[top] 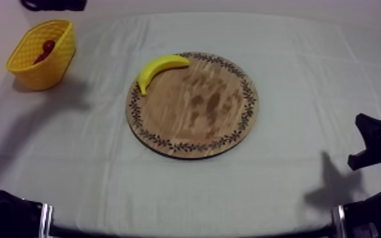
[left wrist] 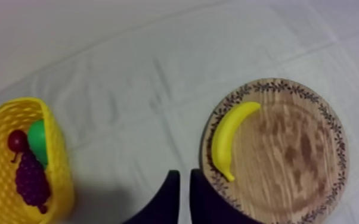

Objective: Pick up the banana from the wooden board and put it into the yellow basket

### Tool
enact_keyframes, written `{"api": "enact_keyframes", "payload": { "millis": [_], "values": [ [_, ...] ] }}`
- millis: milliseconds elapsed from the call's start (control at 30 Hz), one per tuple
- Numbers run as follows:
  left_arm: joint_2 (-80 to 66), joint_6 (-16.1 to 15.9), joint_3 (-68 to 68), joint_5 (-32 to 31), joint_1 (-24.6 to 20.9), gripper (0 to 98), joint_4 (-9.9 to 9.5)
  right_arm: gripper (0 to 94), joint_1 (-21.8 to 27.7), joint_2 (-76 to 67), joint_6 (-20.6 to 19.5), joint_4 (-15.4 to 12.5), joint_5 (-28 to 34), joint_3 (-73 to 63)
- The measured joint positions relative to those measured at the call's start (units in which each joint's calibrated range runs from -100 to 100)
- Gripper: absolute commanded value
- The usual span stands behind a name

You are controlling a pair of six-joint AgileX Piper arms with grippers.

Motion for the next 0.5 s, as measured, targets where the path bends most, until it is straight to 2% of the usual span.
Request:
{"api": "enact_keyframes", "payload": {
  "millis": [200,333,433,500],
  "values": [
    [7.32,1.14,-5.6,1.06,2.54,9.7,0.33,0.2,0.0,0.0,0.0,0.0,0.07,0.0],
    [11.93,1.42,-9.58,2.5,3.97,14.3,0.33,0.2,0.0,0.0,0.0,0.0,0.07,0.0],
    [15.58,1.5,-12.5,4.05,4.72,23.0,0.33,0.2,0.0,0.0,0.0,0.0,0.07,0.0],
    [17.54,1.47,-14.19,4.7,5.07,34.2,0.38,0.2,0.0,0.0,0.0,0.0,0.07,0.0]
  ]
}}
